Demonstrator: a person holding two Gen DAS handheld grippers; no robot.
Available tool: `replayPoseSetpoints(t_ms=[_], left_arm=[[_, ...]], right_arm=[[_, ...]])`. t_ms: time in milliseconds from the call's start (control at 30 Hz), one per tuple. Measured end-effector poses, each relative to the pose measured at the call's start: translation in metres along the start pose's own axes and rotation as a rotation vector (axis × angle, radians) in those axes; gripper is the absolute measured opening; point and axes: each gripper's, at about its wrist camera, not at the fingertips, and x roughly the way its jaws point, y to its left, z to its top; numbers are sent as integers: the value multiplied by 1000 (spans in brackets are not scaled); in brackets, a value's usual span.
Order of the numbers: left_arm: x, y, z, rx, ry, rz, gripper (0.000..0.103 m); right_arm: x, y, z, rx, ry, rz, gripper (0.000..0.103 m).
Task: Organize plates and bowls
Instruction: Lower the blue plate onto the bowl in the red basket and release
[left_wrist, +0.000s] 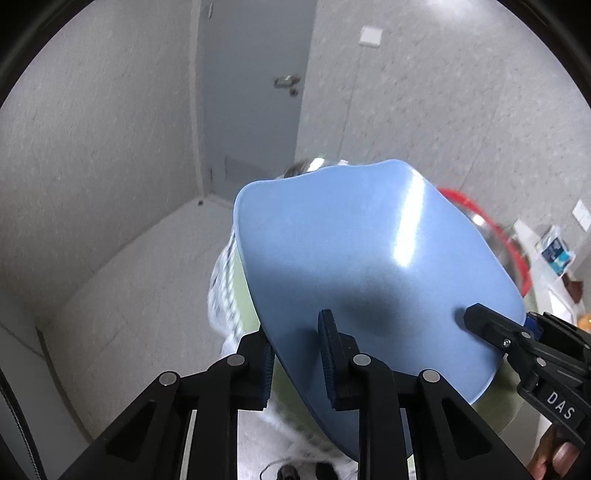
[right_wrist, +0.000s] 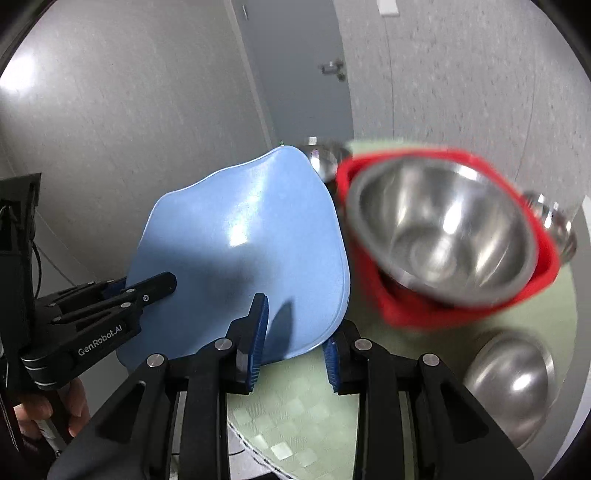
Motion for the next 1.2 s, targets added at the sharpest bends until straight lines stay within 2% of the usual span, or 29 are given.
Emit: replayPoseSetpoints(t_ms=[100,233,367,567,833,933,1067,1133,1200], left_arm=[[-1,-27,21,37,-31,-36,19],[13,-65,41,84,-33,-76,18],[43,-106,54,144,-2,-113,18],[89,-136,65,187,59,-122,19],[128,-151,82,194,115,-109,20],[124,-161,78,192,127,-109,20],[124,-163,78,200,122,-106,22],[125,-164,80,195,123,-116,26],[121,-161,77,195,118,-134,43]], right_arm=[[-9,-17,22,13,-32,-21,28],[-18,-57,41,51,-49,-65,28],[-15,-97,51,94,-23,-118,28],[-5,-144,55,138,36,-166,28],[5,-159,50,152,92,-155,28],[9,-161,49,149,107,-154,29],[11,-163,51,144,111,-158,35],[10,-161,50,141,113,-157,42],[7,-160,49,135,109,-172,52]])
